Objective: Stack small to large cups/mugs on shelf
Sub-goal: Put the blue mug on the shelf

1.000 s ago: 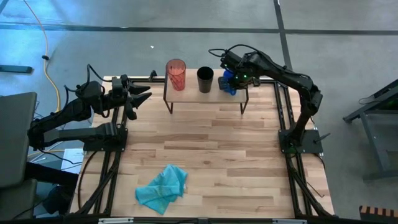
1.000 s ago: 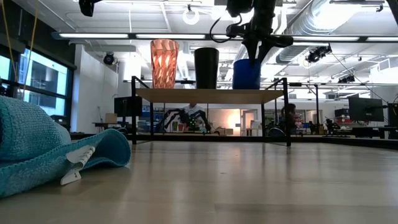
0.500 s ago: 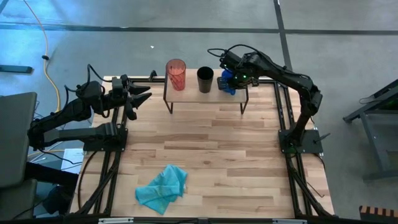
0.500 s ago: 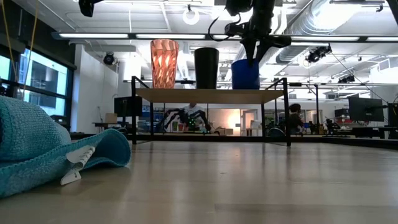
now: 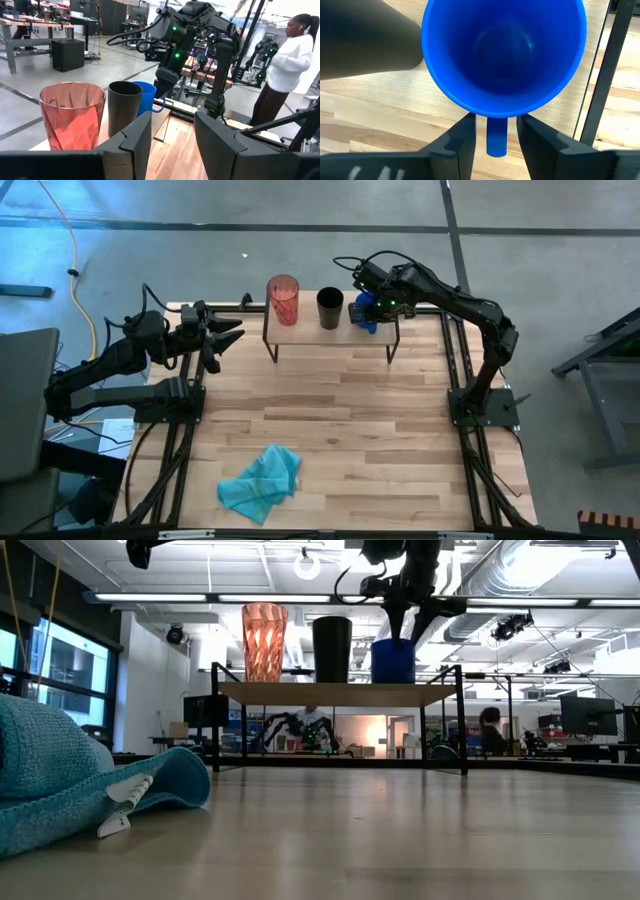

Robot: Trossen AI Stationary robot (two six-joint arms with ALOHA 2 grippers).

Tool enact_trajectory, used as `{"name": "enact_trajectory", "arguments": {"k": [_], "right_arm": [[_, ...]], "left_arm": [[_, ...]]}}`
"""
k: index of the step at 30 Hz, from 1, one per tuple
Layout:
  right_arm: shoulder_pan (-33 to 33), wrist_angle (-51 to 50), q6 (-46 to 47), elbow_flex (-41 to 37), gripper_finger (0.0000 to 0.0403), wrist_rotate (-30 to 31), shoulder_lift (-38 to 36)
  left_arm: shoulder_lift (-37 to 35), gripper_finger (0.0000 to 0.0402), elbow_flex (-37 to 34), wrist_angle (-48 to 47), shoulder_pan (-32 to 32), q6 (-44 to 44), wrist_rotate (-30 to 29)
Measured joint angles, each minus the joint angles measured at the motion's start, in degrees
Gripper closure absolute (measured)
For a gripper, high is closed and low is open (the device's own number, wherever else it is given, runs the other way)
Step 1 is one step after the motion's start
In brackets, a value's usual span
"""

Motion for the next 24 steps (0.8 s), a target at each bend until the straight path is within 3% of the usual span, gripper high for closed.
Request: {"name": "enact_trajectory", "arguments": {"k": [24], "right_arm": [[0.1,2.3,-0.2,0.0,0.0267,-2.5,0.0]], "left_arm": [[0.0,0.0263,0.0,-0.3,0.0,0.0,0.0]]}}
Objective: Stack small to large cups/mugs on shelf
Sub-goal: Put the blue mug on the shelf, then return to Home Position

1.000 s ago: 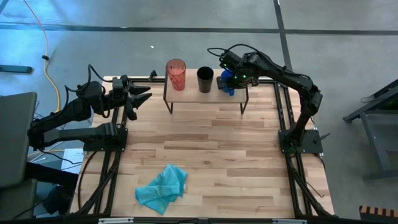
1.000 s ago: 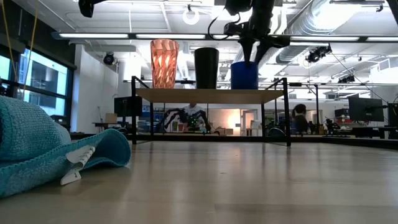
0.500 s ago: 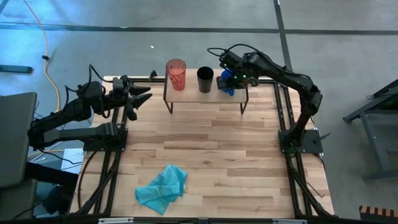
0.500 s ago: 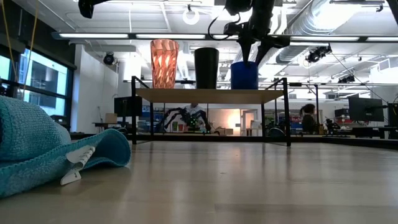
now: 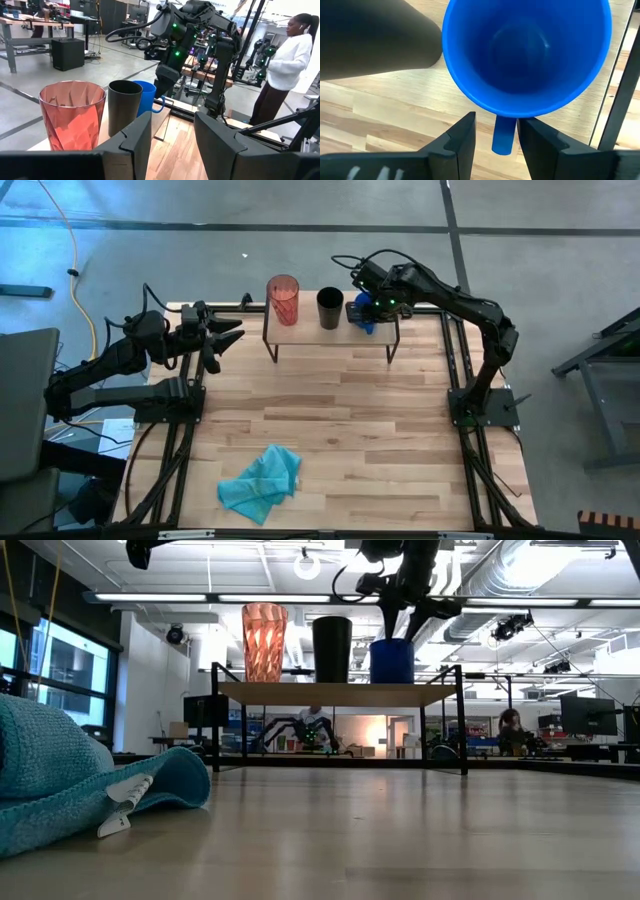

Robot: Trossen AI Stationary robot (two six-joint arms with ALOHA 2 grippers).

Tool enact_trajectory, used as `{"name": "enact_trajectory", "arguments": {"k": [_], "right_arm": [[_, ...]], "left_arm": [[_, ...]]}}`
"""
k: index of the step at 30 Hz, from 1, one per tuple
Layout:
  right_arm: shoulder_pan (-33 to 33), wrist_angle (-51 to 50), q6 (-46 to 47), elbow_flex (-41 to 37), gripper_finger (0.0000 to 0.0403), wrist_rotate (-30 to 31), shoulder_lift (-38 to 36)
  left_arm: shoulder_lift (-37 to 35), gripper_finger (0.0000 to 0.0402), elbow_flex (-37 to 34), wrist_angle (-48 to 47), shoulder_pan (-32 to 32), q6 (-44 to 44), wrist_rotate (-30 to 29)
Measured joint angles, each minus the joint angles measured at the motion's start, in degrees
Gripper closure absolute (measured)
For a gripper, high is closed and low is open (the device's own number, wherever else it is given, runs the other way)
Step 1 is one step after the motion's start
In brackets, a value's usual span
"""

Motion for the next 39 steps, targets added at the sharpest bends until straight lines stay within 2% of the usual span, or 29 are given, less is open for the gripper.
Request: {"name": "enact_trajectory", "arguments": {"k": [22,30,39], "right_arm": [[0.0,-1.4,-1.6,1.0,0.0267,-0.2,-0.5],[0.5,-1.8,-5.6,8.6,0.0267,-0.1,-0.7],[2.3,-2.6,-17.4,24.5,0.0267,1.8,-0.7]], "left_arm": [[0.0,0.0263,0.0,-0.8,0.0,-0.2,0.0],[-0.1,0.0263,0.0,-0.8,0.0,-1.6,0.0],[-0.1,0.0263,0.0,-0.8,0.0,-4.7,0.0]]}}
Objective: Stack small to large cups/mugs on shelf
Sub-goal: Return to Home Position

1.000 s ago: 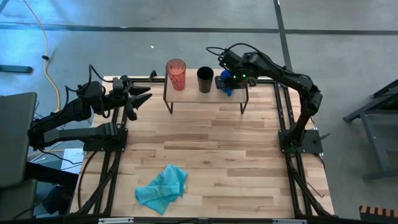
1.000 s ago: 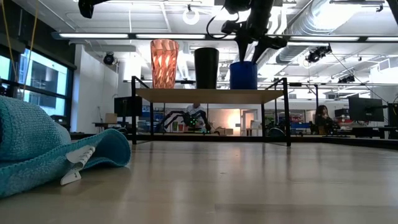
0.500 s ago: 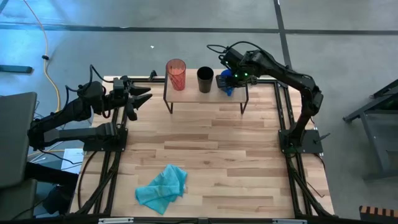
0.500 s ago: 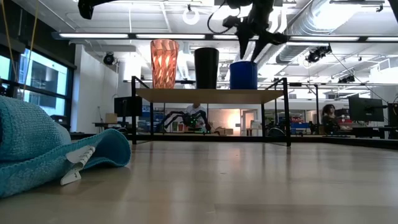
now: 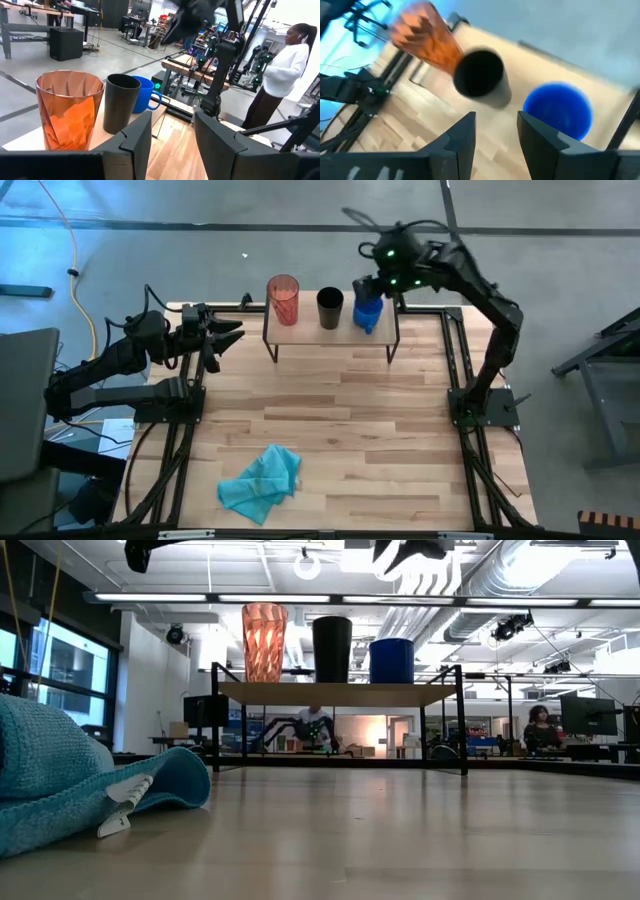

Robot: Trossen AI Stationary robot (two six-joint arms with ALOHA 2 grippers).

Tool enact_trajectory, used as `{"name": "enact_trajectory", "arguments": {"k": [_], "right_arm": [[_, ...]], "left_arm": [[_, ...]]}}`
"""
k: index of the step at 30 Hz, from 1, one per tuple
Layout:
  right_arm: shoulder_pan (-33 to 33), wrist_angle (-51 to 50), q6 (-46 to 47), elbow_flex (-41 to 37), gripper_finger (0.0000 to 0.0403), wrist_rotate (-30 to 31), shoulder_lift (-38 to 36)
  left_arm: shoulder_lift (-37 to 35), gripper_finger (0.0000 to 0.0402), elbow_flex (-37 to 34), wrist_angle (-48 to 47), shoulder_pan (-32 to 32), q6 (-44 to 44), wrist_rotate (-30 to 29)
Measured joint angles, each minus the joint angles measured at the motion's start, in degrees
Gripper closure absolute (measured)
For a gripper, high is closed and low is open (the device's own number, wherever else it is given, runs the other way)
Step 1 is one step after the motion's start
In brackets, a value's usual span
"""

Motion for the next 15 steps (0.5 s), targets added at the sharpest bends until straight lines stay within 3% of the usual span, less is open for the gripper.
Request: {"name": "enact_trajectory", "arguments": {"k": [3,8,15], "right_arm": [[0.9,0.7,-6.6,3.5,0.0267,2.3,-1.0],[1.3,4.0,-15.7,-1.8,0.0267,4.3,-8.8],[1.3,2.9,-27.7,-2.9,0.0267,7.1,-17.3]], "left_arm": [[0.0,0.0263,0.0,0.0,0.0,-0.9,0.0],[0.0,0.0263,0.0,0.5,0.0,-2.7,0.0],[0.1,0.0263,0.0,7.4,0.0,-3.0,2.9]]}}
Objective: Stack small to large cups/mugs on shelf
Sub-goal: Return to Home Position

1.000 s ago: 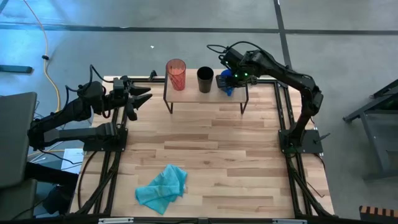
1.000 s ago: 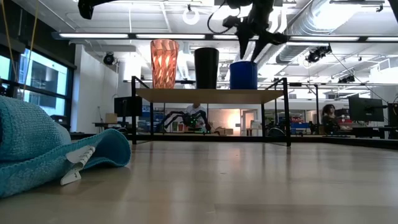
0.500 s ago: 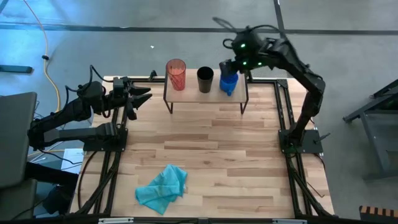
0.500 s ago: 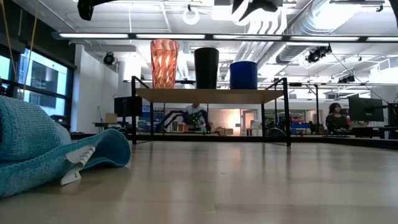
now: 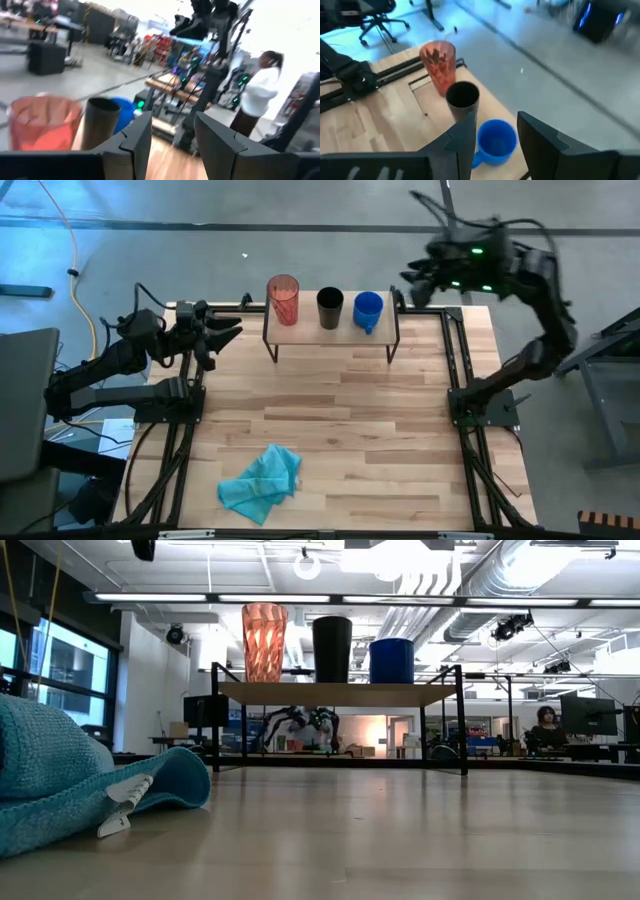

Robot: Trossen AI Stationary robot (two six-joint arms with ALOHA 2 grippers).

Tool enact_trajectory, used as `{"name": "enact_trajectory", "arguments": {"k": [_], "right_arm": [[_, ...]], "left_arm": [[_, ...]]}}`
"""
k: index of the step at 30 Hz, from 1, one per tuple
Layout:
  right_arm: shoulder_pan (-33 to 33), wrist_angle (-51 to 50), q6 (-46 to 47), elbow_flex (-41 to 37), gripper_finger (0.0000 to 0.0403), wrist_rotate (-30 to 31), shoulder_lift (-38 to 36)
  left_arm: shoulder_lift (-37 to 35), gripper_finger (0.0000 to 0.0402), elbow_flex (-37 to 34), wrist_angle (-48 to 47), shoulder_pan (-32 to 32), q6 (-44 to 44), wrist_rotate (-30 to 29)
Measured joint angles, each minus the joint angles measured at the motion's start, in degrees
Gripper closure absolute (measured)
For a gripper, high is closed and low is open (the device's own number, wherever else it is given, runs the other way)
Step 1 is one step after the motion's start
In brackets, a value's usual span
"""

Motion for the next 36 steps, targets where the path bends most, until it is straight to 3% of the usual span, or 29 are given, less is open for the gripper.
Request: {"name": "enact_trajectory", "arguments": {"k": [6,18,22,29,32,36], "right_arm": [[0.0,0.0,-8.6,0.0,0.0267,-1.1,-6.6],[0.0,-0.1,-15.6,0.0,0.0267,-14.7,-16.1],[0.0,-1.6,-16.5,0.0,0.0267,-17.0,-18.7],[0.0,-2.5,-16.0,-0.8,0.0267,-21.2,-23.3],[0.0,-0.9,-15.8,-6.1,0.0267,-21.6,-27.3],[0.0,6.7,-14.6,-19.1,0.0267,-21.6,-34.8]], "left_arm": [[0.3,0.0263,0.0,6.6,0.0,0.0,5.1],[8.2,0.0263,0.0,14.3,-0.6,-2.9,13.5],[9.5,0.0263,0.0,17.7,-4.1,0.3,12.0],[5.5,0.0263,0.0,15.4,-10.5,4.7,3.0],[3.4,0.0263,0.0,12.6,-12.6,5.1,-0.1],[2.2,0.0263,0.0,11.1,-15.3,4.7,-2.2]]}}
